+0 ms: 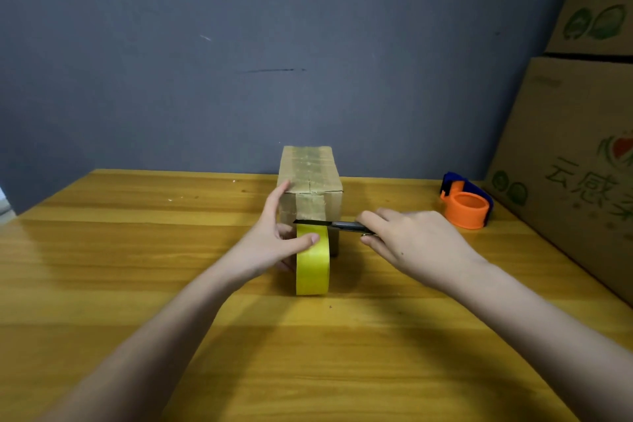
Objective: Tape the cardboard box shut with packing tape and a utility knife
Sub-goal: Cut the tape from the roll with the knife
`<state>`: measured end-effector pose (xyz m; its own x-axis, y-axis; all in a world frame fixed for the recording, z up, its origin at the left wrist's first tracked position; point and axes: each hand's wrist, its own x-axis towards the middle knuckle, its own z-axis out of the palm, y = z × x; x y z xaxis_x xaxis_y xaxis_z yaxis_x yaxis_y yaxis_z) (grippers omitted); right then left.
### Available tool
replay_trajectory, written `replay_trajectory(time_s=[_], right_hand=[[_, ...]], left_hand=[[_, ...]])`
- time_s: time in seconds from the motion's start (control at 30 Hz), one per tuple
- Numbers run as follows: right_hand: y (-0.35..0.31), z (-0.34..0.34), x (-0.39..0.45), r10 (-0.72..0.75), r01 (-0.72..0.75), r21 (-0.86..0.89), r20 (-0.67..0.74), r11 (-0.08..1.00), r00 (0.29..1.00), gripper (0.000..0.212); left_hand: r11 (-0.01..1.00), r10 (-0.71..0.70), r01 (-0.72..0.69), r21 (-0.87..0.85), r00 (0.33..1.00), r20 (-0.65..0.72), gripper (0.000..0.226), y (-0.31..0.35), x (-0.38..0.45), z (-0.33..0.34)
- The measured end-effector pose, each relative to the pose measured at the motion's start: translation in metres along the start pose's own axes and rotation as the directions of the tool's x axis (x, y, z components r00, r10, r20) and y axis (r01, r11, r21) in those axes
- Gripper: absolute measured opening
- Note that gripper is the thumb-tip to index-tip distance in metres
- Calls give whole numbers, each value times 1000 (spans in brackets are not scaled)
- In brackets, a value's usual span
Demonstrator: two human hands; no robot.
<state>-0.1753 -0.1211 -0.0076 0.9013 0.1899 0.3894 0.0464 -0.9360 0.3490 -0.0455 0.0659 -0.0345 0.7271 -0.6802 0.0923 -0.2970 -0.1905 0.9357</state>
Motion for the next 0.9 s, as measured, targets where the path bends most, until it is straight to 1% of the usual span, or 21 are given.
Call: replay_trajectory(time_s=[0.07,0.17,0.2,0.37,0.4,0.47,0.5,0.57,0.67,0.77,0.83,0.9], right_hand=[[-1,0,1,-19,19,-41,-19,999,1000,30],[-2,-1,4,-24,19,-148,-33,989,999,18],[-3,-1,5,-23,15,-169,-43,985,999,18],[-8,6,7,-24,1,-238,-92,971,995,26],[-9,8,7,-17,-9,-249,-99,968,995,29],[-11,12,7,7,-31,-269,-93,963,996,43],[-11,14,7,14,-39,-276,-92,960,996,49],[-10,16,6,19,-45,-280,-92,959,996,51],[-9,15,7,19,-44,-270,-95,962,995,46],[-8,13,6,7,-34,-241,-114,970,993,32],[-7,13,3,8,-38,-232,-127,972,992,34],[-5,13,0,19,-48,-240,-120,970,993,40]], left_hand=[[1000,3,-3,-5,1000,1,96,-1,0,0],[1000,9,-9,-12,1000,-2,96,-3,1,-1],[1000,10,-11,-17,1000,-3,96,-4,2,-1],[999,25,-25,-42,1000,3,94,-8,3,-1],[999,29,-29,-42,1000,1,94,-9,3,-1],[998,35,-35,-54,999,-1,93,-10,4,-1],[998,38,-38,-58,999,-2,93,-11,4,-1],[998,41,-41,-50,999,-2,94,-12,5,-1],[998,36,-36,-42,999,-13,94,-12,5,-1],[998,36,-36,-45,999,-3,93,-9,4,-1],[998,36,-36,-52,999,10,93,-7,2,0],[998,37,-36,-49,999,18,94,-6,3,1]])
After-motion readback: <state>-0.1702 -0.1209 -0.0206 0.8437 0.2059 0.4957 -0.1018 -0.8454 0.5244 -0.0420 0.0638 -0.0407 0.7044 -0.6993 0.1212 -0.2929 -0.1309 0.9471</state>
